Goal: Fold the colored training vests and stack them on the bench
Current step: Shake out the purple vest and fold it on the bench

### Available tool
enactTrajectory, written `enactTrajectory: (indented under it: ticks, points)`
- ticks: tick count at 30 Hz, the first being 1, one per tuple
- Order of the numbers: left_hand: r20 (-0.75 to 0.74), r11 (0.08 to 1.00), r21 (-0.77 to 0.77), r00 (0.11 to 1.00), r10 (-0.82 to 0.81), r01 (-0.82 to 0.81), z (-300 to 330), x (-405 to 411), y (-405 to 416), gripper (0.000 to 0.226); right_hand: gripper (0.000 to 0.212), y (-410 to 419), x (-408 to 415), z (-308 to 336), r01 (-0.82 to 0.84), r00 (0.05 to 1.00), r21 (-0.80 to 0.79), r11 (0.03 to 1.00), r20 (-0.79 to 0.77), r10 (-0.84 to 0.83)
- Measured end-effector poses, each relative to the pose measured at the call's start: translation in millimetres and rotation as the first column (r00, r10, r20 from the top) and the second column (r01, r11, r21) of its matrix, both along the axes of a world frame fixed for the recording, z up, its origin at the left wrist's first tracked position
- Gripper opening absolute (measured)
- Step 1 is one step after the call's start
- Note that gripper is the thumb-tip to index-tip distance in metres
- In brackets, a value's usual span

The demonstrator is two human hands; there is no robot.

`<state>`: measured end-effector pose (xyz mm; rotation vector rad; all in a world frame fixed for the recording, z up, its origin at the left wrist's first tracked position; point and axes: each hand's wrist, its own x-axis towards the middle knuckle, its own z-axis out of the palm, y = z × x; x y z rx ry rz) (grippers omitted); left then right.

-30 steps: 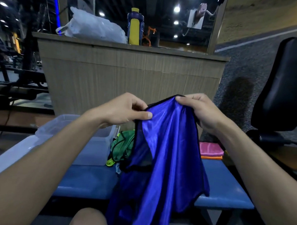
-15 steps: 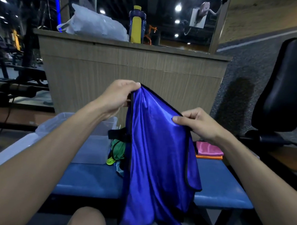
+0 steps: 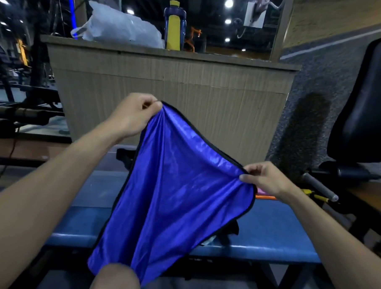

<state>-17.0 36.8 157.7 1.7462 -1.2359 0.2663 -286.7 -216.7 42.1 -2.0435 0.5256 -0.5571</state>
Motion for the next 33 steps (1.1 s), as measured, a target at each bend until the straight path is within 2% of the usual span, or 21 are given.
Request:
enactTrajectory:
  ticks: [1, 3, 6, 9, 12, 16, 18, 20, 23, 28, 30, 33]
  points:
    - [0.087, 0.997, 0.061, 0.995, 0.042, -0.048, -4.4, 6.6, 3.4, 0.022, 0.015, -5.0, -2.1, 4.2, 0.021, 0.998, 0.027, 0.999, 0.055, -0.023]
    - [0.151, 0.990, 0.109, 0.986, 0.072, -0.089, -13.5, 16.5, 10.6, 0.012, 0.017, -11.2, -6.6, 15.7, 0.056, 0.987, 0.045, 0.997, 0.147, -0.062]
    - [0.138, 0.988, 0.136, 0.989, 0.056, -0.075, -25.3, 23.9, 16.8, 0.018, 0.015, -14.7, -13.6, 34.3, 0.056, 0.979, 0.064, 0.996, 0.194, -0.067]
    - [0.115, 0.987, 0.153, 0.993, 0.036, -0.054, -30.7, 29.3, 18.9, 0.020, 0.010, -19.2, -16.2, 47.7, 0.079, 0.987, -0.006, 0.997, 0.142, -0.078]
    - [0.015, 0.993, 0.119, 1.000, 0.001, -0.003, -31.5, 32.7, 21.8, 0.017, 0.010, -27.7, -18.9, 55.1, 0.099, 0.994, -0.114, 0.989, 0.067, -0.091]
    - [-0.248, 0.999, -0.013, 0.968, -0.042, 0.040, -33.2, 36.6, 19.9, 0.014, 0.011, -34.3, -24.6, 48.4, 0.054, 0.994, -0.230, 0.972, -0.083, -0.075]
    - [-0.345, 0.992, -0.125, 0.938, -0.039, -0.005, -33.9, 43.0, 18.6, 0.015, 0.013, -32.9, -27.5, 37.2, 0.014, 0.992, -0.210, 0.978, -0.118, -0.039]
    - [-0.358, 0.985, -0.165, 0.933, -0.023, -0.039, -34.9, 47.5, 18.8, 0.017, 0.015, -30.9, -29.4, 27.0, 0.015, 0.995, -0.142, 0.990, -0.091, -0.028]
    - [-0.297, 0.995, -0.101, 0.955, -0.007, -0.024, -37.2, 49.1, 20.7, 0.022, 0.019, -34.0, -30.3, 22.0, 0.045, 0.999, -0.094, 0.994, -0.021, -0.047]
    - [-0.339, 0.996, 0.076, 0.940, -0.020, 0.048, -32.7, 56.1, 29.9, 0.020, 0.031, -39.6, -34.7, 30.5, 0.072, 0.994, 0.001, 0.997, 0.080, -0.072]
    - [-0.463, 0.982, 0.123, 0.884, -0.071, 0.143, -31.0, 56.5, 35.8, 0.014, 0.026, -39.5, -36.5, 33.9, 0.093, 0.990, 0.018, 0.995, 0.103, -0.094]
    - [-0.664, 0.912, 0.140, 0.720, -0.203, 0.386, -30.6, 56.3, 46.5, 0.021, 0.012, -40.3, -40.4, 34.5, 0.127, 0.987, 0.031, 0.991, 0.099, -0.129]
